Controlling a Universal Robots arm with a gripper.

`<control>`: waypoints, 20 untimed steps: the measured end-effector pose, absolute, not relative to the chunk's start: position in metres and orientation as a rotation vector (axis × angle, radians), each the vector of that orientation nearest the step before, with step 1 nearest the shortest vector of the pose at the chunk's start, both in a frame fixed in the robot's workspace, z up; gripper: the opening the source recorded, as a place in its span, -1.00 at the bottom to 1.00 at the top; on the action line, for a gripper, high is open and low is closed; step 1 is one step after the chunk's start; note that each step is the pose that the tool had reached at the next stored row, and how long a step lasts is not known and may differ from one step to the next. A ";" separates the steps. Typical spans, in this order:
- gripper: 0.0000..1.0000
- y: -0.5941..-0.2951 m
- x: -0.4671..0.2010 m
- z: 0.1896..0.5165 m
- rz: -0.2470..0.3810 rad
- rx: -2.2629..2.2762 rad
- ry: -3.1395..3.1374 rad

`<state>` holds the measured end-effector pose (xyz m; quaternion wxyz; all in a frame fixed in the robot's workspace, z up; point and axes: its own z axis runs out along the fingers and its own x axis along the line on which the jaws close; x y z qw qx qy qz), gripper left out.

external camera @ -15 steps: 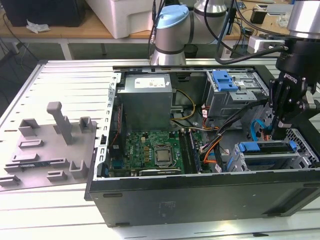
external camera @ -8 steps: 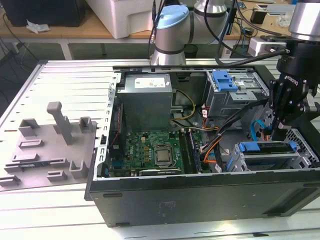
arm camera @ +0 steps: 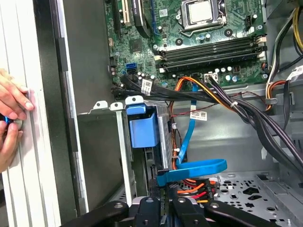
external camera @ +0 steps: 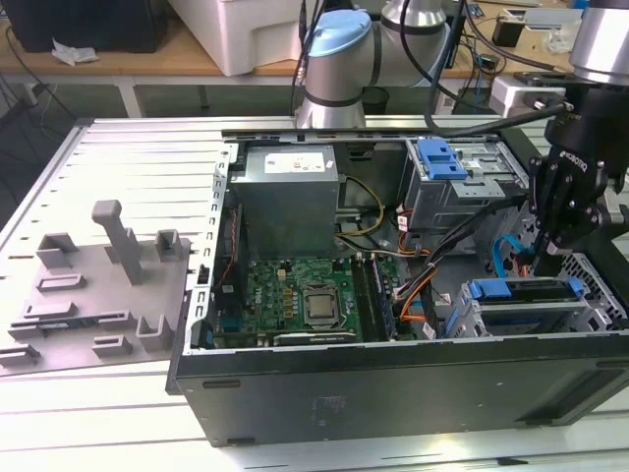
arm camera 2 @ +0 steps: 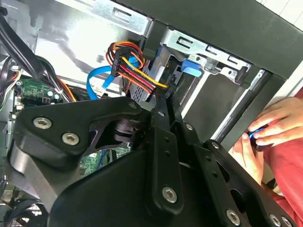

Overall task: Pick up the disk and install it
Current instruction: 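Insert the first disk wire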

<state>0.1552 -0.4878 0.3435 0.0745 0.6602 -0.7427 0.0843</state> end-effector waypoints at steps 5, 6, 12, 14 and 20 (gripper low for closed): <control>-0.67 -0.495 0.154 0.343 0.210 2.019 -2.238; -0.67 -0.495 0.154 0.343 0.202 2.026 -2.240; -0.67 -0.501 0.154 0.344 0.182 2.052 -2.238; -0.67 -0.502 0.154 0.344 0.178 2.058 -2.236; -0.67 -0.502 0.154 0.344 0.177 2.061 -2.234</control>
